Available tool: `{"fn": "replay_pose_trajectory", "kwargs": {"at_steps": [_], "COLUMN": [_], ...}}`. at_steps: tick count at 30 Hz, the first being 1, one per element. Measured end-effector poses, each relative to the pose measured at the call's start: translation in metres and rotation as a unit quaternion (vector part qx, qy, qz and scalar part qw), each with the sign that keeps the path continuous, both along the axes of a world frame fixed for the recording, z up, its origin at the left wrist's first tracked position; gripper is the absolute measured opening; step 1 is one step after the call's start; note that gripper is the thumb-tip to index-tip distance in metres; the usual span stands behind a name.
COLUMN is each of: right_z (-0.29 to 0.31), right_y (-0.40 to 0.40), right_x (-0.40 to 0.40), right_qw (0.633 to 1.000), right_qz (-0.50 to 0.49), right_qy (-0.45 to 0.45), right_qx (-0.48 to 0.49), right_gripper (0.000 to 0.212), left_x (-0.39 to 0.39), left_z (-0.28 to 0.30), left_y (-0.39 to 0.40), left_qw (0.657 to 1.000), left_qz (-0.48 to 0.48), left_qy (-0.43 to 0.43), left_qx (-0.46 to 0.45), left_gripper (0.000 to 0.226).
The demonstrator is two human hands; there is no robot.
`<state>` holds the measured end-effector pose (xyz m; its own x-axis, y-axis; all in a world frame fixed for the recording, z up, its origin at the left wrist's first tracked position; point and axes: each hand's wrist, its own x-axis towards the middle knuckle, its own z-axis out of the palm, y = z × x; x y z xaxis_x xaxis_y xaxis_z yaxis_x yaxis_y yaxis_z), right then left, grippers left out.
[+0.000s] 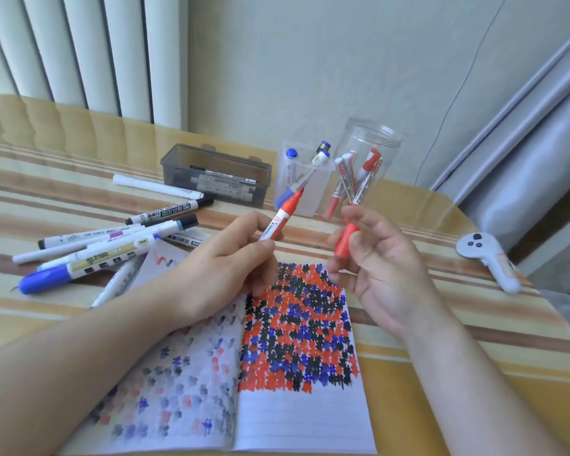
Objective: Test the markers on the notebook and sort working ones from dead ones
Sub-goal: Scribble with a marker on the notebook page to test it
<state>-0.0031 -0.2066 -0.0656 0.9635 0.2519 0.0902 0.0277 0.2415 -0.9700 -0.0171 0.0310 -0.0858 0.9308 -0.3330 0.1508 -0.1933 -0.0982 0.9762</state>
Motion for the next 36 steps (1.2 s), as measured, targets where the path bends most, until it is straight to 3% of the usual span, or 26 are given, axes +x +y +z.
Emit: {"fn": "replay_pose_trajectory", "kwargs": {"at_steps": [3, 10, 15, 20, 24, 26, 30, 33, 36], "right_z": [-0.006, -0.009, -0.005, -0.011, -0.02, -0.023, -0.016, -0.015, -0.016], "right_y": [0.013, 0.02, 0.036, 0.036, 0.043, 0.047, 0.04, 0.022, 0.015], "right_x": [-0.005, -0.005, -0.015, -0.012, -0.017, -0.02, -0.015, -0.008, -0.009], "right_qw": [0.989, 0.983, 0.994, 0.998, 0.988, 0.983, 0.983, 0.983, 0.967], "right_qz": [-0.029, -0.054, -0.009, 0.055, 0.081, 0.107, 0.069, 0.036, 0.036], "right_qy": [-0.076, -0.118, -0.095, -0.021, -0.03, -0.034, -0.057, -0.083, -0.129], "right_qx": [-0.121, -0.129, -0.048, 0.027, -0.127, -0.148, -0.158, -0.16, -0.216], "right_gripper": [0.04, 0.032, 0.027, 0.037, 0.036, 0.035, 0.028, 0.017, 0.04], "left_x": [-0.003, -0.004, -0.008, -0.006, -0.005, -0.005, 0.0, 0.013, 0.021], "left_z": [0.004, 0.009, 0.003, 0.003, 0.005, 0.004, 0.002, 0.005, 0.011], "left_y": [-0.003, -0.003, -0.009, -0.014, -0.013, -0.014, -0.01, 0.0, 0.007], "left_qw": [0.999, 0.992, 0.996, 0.994, 0.991, 0.993, 0.989, 0.941, 0.858], "left_qz": [-0.02, -0.055, -0.06, 0.025, 0.062, 0.078, 0.092, 0.154, 0.17], "left_qy": [0.004, 0.009, -0.02, -0.025, -0.026, -0.048, 0.011, 0.13, 0.23], "left_qx": [-0.044, -0.109, -0.055, -0.101, -0.112, -0.079, -0.117, -0.271, -0.428], "left_gripper": [0.035, 0.024, 0.016, 0.025, 0.029, 0.025, 0.023, 0.029, 0.028]}}
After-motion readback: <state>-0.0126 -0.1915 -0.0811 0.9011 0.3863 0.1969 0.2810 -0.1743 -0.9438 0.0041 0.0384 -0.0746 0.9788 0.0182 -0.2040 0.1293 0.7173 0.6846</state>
